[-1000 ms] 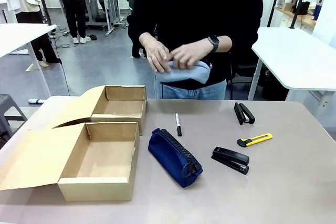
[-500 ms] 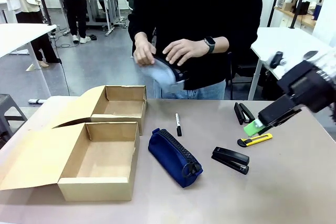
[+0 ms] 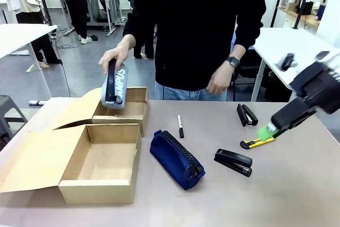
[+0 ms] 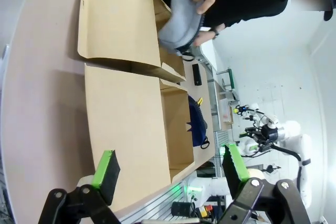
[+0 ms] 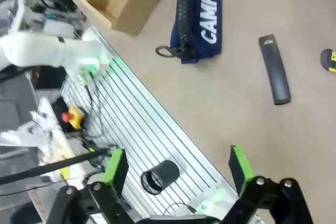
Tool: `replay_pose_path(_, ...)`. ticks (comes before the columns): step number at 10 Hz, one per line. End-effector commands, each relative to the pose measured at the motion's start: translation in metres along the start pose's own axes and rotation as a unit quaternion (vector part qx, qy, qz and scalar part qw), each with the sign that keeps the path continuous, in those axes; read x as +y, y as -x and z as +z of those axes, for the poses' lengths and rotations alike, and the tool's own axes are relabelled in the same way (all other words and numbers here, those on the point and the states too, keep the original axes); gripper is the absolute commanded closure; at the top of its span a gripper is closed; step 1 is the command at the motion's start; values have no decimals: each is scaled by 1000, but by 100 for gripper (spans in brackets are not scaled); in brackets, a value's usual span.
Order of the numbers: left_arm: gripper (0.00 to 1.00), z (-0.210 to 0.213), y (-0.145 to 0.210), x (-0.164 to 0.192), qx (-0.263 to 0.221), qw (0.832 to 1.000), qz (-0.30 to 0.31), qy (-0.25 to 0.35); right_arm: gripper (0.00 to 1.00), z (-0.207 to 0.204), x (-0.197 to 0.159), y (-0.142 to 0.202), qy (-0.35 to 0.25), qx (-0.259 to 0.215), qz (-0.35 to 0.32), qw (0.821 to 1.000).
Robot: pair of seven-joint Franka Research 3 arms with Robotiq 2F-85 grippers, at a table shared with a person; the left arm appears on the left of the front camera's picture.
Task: Place items inside the box.
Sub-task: Pick up a Pencil pouch or Stapler and place it inside the Mailer Box closest to the robot.
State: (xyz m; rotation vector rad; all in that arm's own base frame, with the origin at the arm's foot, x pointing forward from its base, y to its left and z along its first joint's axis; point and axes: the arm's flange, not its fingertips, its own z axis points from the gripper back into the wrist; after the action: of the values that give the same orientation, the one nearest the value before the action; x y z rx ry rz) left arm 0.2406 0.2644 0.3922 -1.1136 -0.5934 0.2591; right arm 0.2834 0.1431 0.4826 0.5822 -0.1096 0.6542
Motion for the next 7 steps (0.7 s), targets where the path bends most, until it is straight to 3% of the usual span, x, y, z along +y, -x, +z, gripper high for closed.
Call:
replay_pose_path(1, 0, 0, 0, 0, -10, 1000, -11, 14, 0, -57, 30, -73, 48, 109, 12, 993)
replay_pose_path(4, 0, 0, 0, 0, -10, 1000, -11, 14, 0, -119, 60, -136, 81, 117, -2, 990)
replay_pose_path(7, 0, 0, 0, 0, -10, 1000, -11, 14, 0, -169, 71, -161, 135, 96, 5, 986)
